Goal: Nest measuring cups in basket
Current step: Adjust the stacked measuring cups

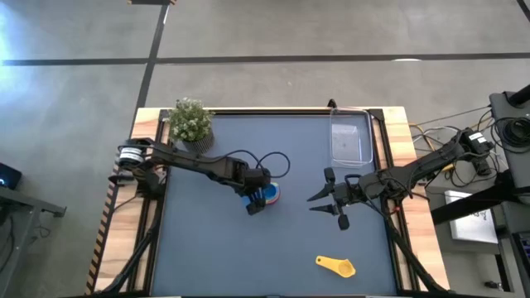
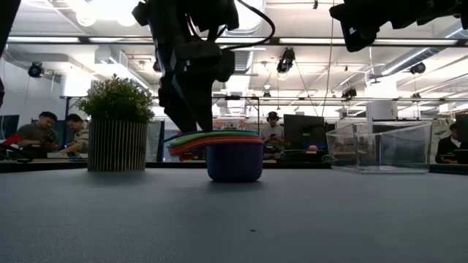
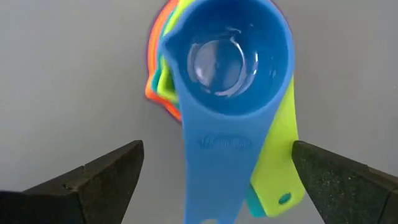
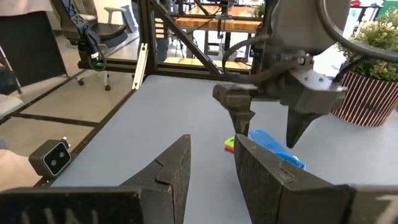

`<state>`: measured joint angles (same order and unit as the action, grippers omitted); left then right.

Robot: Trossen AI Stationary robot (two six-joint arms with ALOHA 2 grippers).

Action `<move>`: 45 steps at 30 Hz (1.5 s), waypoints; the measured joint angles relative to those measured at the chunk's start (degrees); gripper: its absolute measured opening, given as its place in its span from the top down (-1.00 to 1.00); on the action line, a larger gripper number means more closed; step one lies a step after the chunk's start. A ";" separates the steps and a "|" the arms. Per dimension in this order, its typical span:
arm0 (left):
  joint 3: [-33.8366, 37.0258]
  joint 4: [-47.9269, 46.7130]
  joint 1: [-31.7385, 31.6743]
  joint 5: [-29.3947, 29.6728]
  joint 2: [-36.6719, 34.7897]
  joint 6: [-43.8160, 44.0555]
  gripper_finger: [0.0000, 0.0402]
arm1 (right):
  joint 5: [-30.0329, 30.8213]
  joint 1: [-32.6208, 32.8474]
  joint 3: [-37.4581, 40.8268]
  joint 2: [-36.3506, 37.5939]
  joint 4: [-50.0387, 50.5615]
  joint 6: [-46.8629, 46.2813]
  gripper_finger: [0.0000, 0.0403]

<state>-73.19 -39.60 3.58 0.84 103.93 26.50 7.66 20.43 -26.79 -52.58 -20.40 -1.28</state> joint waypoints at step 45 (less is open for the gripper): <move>-5.18 -0.78 2.11 1.02 2.54 9.87 -0.95 | 3.13 -0.07 0.00 0.00 0.46 -0.20 0.45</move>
<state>-78.37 -40.38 5.69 1.86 106.48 36.37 10.79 20.36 -26.79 -52.58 -19.94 -1.48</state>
